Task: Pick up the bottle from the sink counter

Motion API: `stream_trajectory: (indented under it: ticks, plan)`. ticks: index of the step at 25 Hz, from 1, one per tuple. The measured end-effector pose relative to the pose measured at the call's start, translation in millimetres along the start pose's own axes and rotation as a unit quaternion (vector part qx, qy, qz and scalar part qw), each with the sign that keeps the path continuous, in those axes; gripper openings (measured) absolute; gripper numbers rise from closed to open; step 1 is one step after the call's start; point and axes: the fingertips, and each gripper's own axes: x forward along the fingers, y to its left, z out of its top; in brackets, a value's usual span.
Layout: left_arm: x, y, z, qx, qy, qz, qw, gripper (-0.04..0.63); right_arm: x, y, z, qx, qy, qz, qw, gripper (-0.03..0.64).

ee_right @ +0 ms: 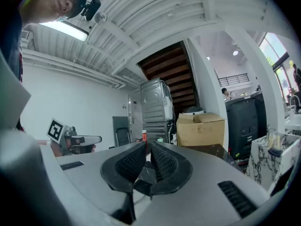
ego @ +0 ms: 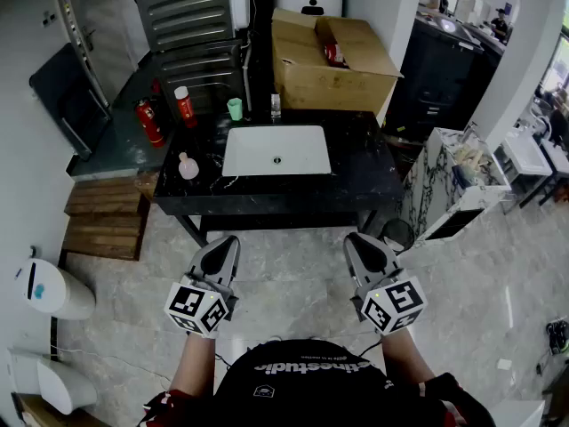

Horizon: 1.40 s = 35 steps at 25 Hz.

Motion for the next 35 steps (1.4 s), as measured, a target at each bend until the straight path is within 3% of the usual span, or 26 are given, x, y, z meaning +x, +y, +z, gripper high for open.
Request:
stream_trajectory:
  ticks: [16,35]
  plan:
    - [-5,12,3,0.002,-0.007,0.003,1.0,0.014,11,10,-1,-0.007,0.001,0.0,1.0,0.046]
    - [-31,92,-7,0.001,0.001,0.011,0.9999,0.014,69,52,-16,0.002,0.009,-0.016,1.0,0.046]
